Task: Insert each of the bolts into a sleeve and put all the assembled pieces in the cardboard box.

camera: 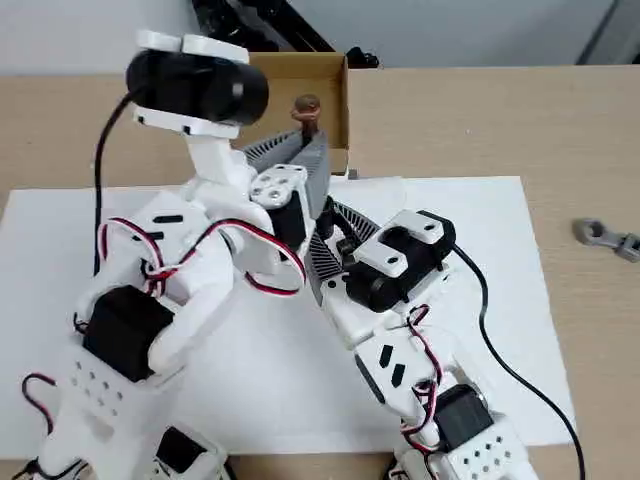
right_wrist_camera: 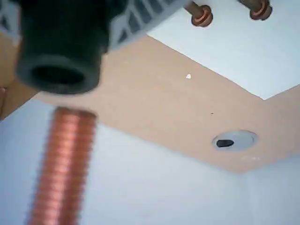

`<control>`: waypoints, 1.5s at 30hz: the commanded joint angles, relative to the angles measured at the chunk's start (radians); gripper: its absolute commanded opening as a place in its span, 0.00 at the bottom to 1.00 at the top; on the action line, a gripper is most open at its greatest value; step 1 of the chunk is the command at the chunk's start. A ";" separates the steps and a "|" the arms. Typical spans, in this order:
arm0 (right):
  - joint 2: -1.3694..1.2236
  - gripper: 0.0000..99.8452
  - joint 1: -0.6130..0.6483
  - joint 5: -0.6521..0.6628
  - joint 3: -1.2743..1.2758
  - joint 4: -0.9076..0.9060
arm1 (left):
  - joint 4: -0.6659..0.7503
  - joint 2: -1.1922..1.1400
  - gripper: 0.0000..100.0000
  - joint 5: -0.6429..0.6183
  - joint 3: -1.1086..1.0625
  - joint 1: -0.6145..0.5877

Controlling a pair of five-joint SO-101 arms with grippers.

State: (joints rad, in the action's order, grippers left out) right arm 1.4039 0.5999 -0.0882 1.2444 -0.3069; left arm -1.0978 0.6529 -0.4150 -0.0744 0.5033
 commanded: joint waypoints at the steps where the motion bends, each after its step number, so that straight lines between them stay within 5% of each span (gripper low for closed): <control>1: 0.007 0.00 0.001 -0.011 -0.057 0.021 | 0.023 0.026 0.01 -0.008 0.002 0.012; 45: 0.008 0.00 0.001 -0.011 -0.057 0.021 | 0.080 0.028 0.01 -0.006 -0.088 -0.011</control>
State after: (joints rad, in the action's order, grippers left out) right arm 1.4039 0.6015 -0.0882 1.2444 -0.3069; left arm -1.0457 0.6559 -0.4196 -0.1619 0.4833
